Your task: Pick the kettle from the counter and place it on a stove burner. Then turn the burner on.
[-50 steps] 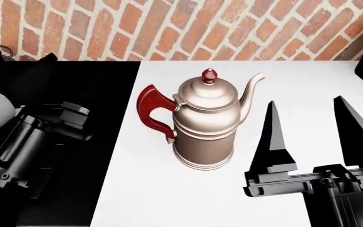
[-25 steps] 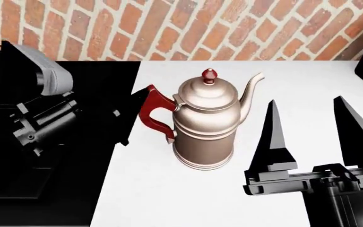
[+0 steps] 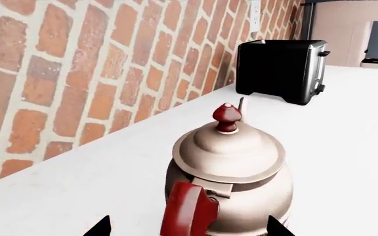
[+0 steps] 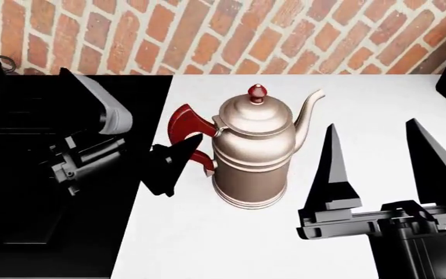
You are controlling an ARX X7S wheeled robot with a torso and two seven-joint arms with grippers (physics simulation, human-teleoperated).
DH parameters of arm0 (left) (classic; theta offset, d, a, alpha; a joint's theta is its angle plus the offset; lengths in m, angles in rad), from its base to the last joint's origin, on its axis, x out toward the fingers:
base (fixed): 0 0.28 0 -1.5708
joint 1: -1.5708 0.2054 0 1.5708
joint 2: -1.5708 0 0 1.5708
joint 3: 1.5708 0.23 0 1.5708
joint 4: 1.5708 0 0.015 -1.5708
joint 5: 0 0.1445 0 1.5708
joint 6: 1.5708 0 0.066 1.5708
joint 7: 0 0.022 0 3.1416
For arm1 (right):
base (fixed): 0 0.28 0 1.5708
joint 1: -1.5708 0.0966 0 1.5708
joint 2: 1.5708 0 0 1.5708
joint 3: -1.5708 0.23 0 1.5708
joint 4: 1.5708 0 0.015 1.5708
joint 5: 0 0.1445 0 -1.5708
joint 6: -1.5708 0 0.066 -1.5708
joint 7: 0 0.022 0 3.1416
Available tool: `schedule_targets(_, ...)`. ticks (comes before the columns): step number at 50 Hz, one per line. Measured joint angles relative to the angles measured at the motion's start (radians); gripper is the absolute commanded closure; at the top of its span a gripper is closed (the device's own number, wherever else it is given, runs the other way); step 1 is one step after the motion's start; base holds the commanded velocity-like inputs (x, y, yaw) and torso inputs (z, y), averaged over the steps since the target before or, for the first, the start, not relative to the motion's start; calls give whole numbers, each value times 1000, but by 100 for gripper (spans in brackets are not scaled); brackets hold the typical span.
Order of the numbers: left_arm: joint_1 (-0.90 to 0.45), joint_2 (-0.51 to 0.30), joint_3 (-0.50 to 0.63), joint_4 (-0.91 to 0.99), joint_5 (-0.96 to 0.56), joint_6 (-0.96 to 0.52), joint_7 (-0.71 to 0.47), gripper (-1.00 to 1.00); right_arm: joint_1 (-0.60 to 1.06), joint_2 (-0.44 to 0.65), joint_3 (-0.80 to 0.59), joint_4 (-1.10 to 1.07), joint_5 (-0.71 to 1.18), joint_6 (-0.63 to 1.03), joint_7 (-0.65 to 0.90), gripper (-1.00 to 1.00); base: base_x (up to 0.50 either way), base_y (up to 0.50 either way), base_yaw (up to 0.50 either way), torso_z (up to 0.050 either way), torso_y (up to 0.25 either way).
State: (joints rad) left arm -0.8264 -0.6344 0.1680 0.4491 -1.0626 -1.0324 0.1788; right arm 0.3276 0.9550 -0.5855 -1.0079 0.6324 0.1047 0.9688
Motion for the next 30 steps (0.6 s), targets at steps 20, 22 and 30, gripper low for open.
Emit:
schedule_targets(20,-31,47,101,-62,86,38,49,100,11,-1,-13,14,8,-4,-3,-100,0,0,0,0,0)
schedule_targets(22,-30,47,108,-66,97,43,52,100,12,-2,-14,15,8,-3,-4,-100,0,0,0,0,0)
schedule_targets(30,-24,49,124,-67,106,68,71,100,17,-3,-19,17,8,-1,-2,-100,0,0,0,0,0)
